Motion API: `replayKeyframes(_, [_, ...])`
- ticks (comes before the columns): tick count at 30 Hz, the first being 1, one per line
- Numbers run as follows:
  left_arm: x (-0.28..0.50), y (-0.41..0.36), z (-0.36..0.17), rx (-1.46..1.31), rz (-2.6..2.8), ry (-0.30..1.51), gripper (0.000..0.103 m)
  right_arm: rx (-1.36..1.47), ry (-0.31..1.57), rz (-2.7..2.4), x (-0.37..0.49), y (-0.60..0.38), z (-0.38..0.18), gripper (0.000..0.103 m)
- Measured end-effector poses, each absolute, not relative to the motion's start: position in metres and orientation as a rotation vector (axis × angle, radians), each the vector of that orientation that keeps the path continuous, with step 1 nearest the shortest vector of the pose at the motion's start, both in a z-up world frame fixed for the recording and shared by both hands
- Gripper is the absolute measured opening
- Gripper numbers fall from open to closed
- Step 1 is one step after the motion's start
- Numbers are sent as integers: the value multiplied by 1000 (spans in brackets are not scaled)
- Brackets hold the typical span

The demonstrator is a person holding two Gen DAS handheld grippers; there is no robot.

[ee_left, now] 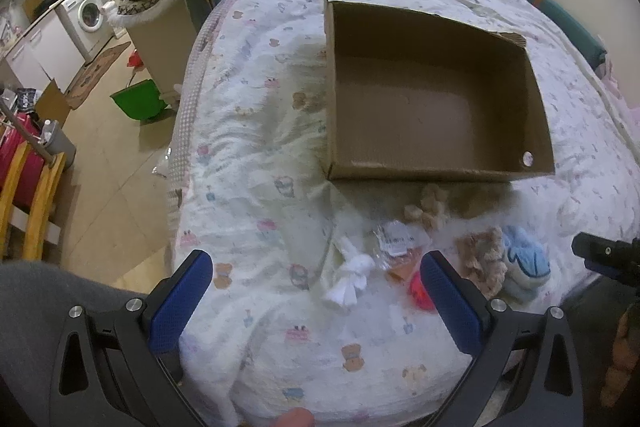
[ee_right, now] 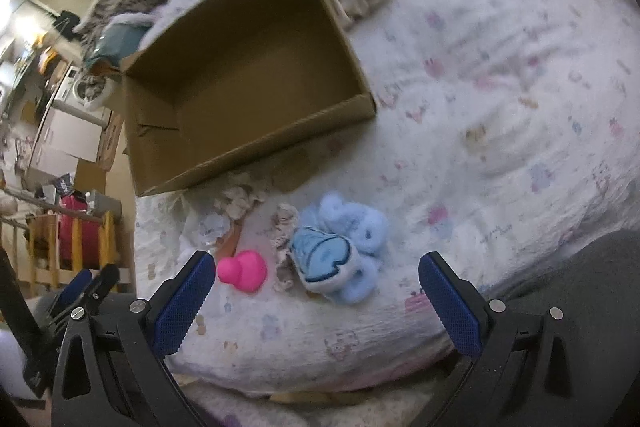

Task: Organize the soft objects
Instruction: 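Grasp the light-blue plush toy with the right gripper while the left gripper approaches the white sock, then grasp the white knotted sock with the left gripper while the right gripper lifts the plush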

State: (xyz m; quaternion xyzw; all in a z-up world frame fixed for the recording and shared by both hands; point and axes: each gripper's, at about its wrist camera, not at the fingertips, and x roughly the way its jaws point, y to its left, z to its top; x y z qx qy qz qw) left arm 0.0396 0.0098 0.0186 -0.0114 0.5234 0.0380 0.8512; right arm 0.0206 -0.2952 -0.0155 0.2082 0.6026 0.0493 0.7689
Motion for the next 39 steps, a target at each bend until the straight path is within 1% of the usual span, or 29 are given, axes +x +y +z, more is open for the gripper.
replayKeyframes(6, [62,20,10,-31,101,1129,103,555,1391,86,32,-312,-43,102])
replayKeyframes(9, [65,25,-3,-51,98,1145,103,607,1445,84,36,-316,-59,89])
replayKeyframes(13, [68,30,-17,-101,95,1183,103,618,1489,96,40,-305,-79,89])
replayKeyframes(17, [69,33,-20,-121,95,1187,103,606,1520,118,47,-289,-103,89])
replayKeyframes(18, [70,34,-20,-125,98,1184,103,598,1516,121,47,-285,-106,82])
replayKeyframes(19, [70,35,-20,-128,100,1184,103,586,1512,124,47,-281,-107,69])
replayKeyframes(20, [70,37,-21,-134,103,1185,103,585,1510,141,47,-278,-108,61])
replayKeyframes(21, [71,38,-22,-139,105,1187,103,595,1509,161,47,-276,-108,51])
replayKeyframes(24, [72,40,-24,-152,105,1193,102,579,1479,193,47,-275,-96,41])
replayKeyframes(26, [72,41,-23,-156,101,1189,102,559,1450,202,45,-275,-85,40])
replayKeyframes(31, [72,40,-23,-165,91,1188,101,544,1356,215,42,-282,-50,39])
replayKeyframes(33, [72,40,-22,-163,88,1188,94,534,1280,236,40,-287,-31,39])
replayKeyframes(37, [72,40,-24,-171,84,1197,92,560,1172,293,37,-291,-14,39])
replayKeyframes(39, [73,40,-27,-171,85,1203,88,589,1130,308,35,-295,-15,39])
